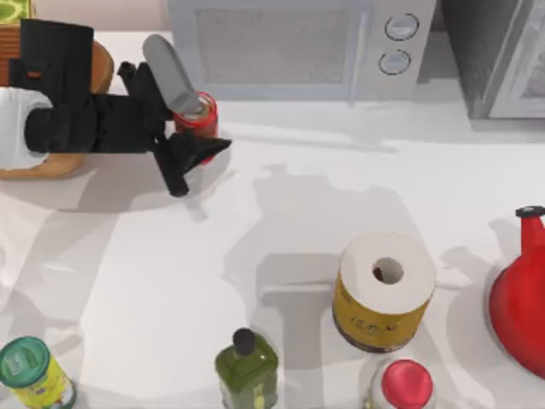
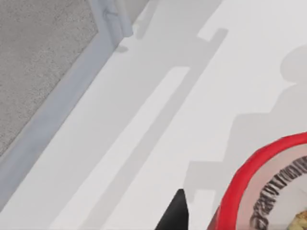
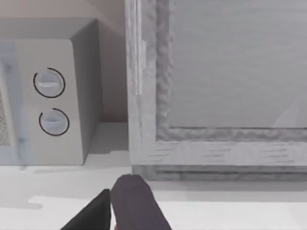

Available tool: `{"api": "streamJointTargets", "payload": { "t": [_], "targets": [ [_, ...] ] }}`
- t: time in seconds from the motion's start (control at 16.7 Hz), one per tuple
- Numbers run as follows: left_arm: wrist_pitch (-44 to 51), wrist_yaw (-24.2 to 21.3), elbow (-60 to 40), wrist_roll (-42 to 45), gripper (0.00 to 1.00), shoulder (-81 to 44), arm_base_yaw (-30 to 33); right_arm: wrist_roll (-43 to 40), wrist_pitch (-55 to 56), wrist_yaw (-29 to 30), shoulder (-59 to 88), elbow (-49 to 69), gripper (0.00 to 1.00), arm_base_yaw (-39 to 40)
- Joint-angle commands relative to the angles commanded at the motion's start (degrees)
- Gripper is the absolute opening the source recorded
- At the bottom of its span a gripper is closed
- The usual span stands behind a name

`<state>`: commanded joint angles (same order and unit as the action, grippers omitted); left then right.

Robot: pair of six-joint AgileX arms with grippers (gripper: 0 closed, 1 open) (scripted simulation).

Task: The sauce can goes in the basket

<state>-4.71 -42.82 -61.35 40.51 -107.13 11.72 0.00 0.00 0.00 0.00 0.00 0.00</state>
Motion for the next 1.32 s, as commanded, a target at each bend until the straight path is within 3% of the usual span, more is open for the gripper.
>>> {"api": "streamJointTargets", "payload": {
  "t": [0.24, 0.54, 0.72, 0.9, 1.32],
  "targets": [
    [2.3, 7.6, -2.5, -7.3, 0.0, 8.3, -1.5, 0.0, 0.0, 0.0, 0.0, 0.0, 1.0, 0.0],
    [9.3, 26.4, -5.4, -25.7, 0.0, 16.4, -8.6, 0.0, 0.0, 0.0, 0.0, 0.0, 1.0, 0.0],
    [15.5, 34.8, -8.2, -33.9, 0.0, 19.9, -14.6, 0.0, 0.0, 0.0, 0.0, 0.0, 1.0, 0.0],
    [18.3, 38.0, -10.4, -37.0, 0.0, 20.9, -17.4, 0.0, 0.0, 0.0, 0.0, 0.0, 1.0, 0.0],
    [16.0, 38.0, -10.6, -36.8, 0.0, 18.3, -17.1, 0.0, 0.0, 0.0, 0.0, 0.0, 1.0, 0.0]
  ]
}}
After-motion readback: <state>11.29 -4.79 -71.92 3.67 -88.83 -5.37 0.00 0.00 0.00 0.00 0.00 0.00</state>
